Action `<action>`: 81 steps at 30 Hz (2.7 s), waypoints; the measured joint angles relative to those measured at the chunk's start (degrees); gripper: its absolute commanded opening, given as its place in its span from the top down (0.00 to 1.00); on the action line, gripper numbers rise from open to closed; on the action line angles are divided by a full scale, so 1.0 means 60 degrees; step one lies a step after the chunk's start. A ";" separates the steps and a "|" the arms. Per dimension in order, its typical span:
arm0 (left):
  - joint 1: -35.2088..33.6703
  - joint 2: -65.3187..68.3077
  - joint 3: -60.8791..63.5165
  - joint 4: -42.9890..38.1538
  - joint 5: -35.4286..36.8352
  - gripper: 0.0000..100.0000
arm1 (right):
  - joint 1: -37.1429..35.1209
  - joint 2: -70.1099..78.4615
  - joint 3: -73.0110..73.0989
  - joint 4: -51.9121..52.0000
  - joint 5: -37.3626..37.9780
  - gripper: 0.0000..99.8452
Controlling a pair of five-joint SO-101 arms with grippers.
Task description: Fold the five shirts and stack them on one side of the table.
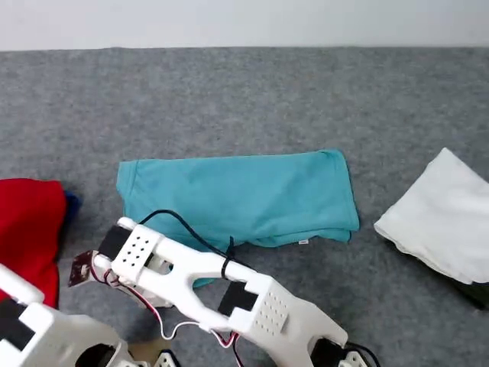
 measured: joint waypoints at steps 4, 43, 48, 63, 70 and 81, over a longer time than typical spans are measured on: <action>0.0000 0.0000 0.0000 0.0000 0.0000 1.00 | 0.0264 0.0147 -0.0176 -0.0176 0.0586 0.97; 0.0000 0.0088 0.0000 -0.0278 0.0000 1.00 | 0.2945 -0.1070 0.0000 -0.2740 0.1348 0.99; 0.0000 0.0088 0.0410 -0.0513 0.0000 1.00 | 0.3209 -0.1070 0.0000 -0.3121 0.1348 0.98; 0.0000 0.0088 0.0571 -0.0571 0.0000 1.00 | 0.3253 -0.2095 0.0015 -0.2945 0.1656 0.98; 0.0000 0.0088 0.0571 -0.0571 0.0000 1.00 | 0.2799 -0.2799 0.0015 -0.1963 0.1670 0.98; 0.0000 0.0088 0.0571 -0.0571 0.0000 1.00 | 0.2403 -0.2813 0.0015 -0.1817 0.1670 0.98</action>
